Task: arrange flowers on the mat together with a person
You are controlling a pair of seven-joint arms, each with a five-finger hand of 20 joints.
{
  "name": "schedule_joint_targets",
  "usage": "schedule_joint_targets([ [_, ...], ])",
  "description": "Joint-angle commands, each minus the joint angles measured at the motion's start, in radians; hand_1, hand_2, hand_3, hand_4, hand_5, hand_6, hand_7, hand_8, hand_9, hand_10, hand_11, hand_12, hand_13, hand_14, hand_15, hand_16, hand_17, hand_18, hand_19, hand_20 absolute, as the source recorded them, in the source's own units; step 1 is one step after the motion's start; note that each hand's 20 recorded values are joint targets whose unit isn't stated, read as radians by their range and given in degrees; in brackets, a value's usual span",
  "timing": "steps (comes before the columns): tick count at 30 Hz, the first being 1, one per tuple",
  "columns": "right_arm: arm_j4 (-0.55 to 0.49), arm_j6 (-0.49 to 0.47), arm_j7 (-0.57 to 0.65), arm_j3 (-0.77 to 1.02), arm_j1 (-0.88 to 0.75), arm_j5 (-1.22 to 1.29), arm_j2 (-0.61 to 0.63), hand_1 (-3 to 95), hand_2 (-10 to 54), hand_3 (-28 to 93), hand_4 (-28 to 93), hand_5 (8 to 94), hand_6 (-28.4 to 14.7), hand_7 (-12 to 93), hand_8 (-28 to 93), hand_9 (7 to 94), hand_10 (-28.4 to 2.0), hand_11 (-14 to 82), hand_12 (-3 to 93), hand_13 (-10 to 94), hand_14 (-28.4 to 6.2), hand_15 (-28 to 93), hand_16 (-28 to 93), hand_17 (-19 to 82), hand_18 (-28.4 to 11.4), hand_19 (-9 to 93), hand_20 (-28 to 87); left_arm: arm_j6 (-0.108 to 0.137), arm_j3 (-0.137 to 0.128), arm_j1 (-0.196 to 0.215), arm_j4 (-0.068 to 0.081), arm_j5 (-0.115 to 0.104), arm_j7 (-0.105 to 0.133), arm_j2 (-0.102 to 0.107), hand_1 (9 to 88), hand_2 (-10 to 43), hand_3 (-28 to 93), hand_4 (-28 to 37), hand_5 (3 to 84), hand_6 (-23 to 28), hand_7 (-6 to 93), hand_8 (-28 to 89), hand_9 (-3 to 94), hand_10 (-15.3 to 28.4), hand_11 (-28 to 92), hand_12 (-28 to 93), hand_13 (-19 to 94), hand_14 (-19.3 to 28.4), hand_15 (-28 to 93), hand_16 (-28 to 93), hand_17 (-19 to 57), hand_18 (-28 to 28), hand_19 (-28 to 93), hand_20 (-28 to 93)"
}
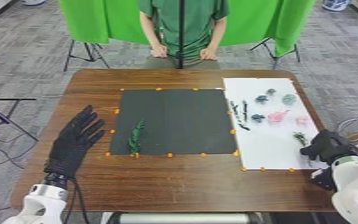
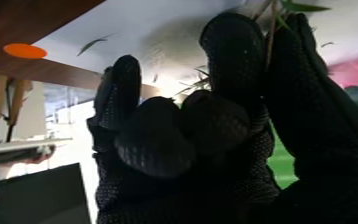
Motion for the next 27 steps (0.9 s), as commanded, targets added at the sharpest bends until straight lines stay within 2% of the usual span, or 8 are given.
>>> schedule_joint_targets([
  [1,-0.129,0.039,-0.032,-0.053,0.066,-0.135,-0.009,47.0,-9.5,82,-24,80.6,-0.8,51,9,84.3,-8.8,69.5,40.5,80,-8.9,81,29,36,-19.3,83,35,0.005,-0.004,0.016,0.002,-0.003,-0.004,-0.01,28.3,-6.8,67,-25.4,27.8,2.9,15.2,-9,19.3,9.5,14,17,20,11.2,20,4,-9.6,20.0,39,8],
  [5,-0.194,0.036,-0.069,-0.133,0.179,-0.161,-0.016,44.2,-9.5,84,-19,80.5,-0.9,54,10,85.0,-8.7,72.1,40.1,81,-9.0,83,29,37,-19.8,84,34,0.01,-0.007,0.025,-0.003,-0.002,-0.007,-0.012,28.3,-6.8,67,-25.4,27.8,2.8,15.4,-9,19.3,9.5,14,17,20,11.3,20,4,-9.6,20.0,39,8],
  [9,-0.21,-0.041,-0.103,-0.267,0.366,-0.144,-0.051,42.5,-9.5,84,-16,80.7,-1.0,57,12,85.9,-8.6,73.9,39.7,82,-8.7,85,29,38,-20.2,85,34,0.019,-0.005,0.037,-0.009,-0.004,-0.001,-0.01,28.3,-6.7,67,-25.5,27.7,2.8,15.3,-9,19.3,9.5,14,17,20,11.2,20,4,-9.6,20.0,39,8],
  [12,-0.175,-0.112,-0.136,-0.418,0.529,-0.127,-0.105,42.0,-9.5,84,-14,81.0,-1.0,57,12,86.1,-8.7,74.3,39.5,82,-8.5,85,29,38,-20.4,85,34,0.027,-0.003,0.048,-0.012,-0.005,0.001,-0.009,28.3,-6.7,67,-25.5,27.8,2.8,15.2,-9,19.3,9.5,14,17,20,11.2,20,4,-9.6,20.0,39,8],
  [17,-0.05,-0.23,-0.168,-0.658,0.712,-0.153,-0.231,41.6,-9.5,84,-13,81.0,-0.9,57,13,86.2,-8.4,74.6,39.4,82,-8.3,85,29,39,-20.4,86,33,0.024,0.005,0.041,-0.008,-0.004,-0.01,-0.014,28.2,-6.8,67,-25.5,27.8,2.9,15.2,-9,19.4,9.4,14,17,20,11.3,20,4,-9.7,20.1,39,8],
  [20,0.044,-0.283,-0.171,-0.74,0.754,-0.202,-0.309,41.4,-9.5,84,-13,80.8,-0.7,57,13,86.2,-8.4,74.6,39.4,83,-8.4,85,29,39,-20.4,86,33,0.024,0.013,0.032,-0.003,-0.005,-0.012,-0.011,28.2,-6.7,67,-25.5,27.8,2.9,15.1,-9,19.4,9.4,14,17,20,11.3,20,4,-9.7,20.0,39,8],
  [23,0.144,-0.294,-0.161,-0.83,0.79,-0.253,-0.355,40.5,-9.5,84,-13,80.5,-0.4,58,14,86.3,-8.4,74.8,39.3,83,-8.5,85,29,39,-20.5,86,32,0.018,0.02,0.018,0.004,-0.004,-0.019,-0.01,28.2,-6.7,67,-25.4,27.8,2.9,15.1,-9,19.4,9.5,14,17,20,11.3,20,4,-9.7,20.0,39,8],
  [27,0.223,-0.304,-0.155,-0.879,0.796,-0.328,-0.4,40.2,-9.5,85,-13,80.6,0.0,58,14,86.6,-8.5,75.4,39.2,83,-8.5,85,29,39,-20.4,86,32,0.013,0.027,0.007,0.012,-0.003,-0.022,-0.009,28.2,-6.8,67,-25.4,27.8,2.9,15.2,-9,19.4,9.4,14,17,20,11.2,20,4,-9.6,20.0,39,8],
])
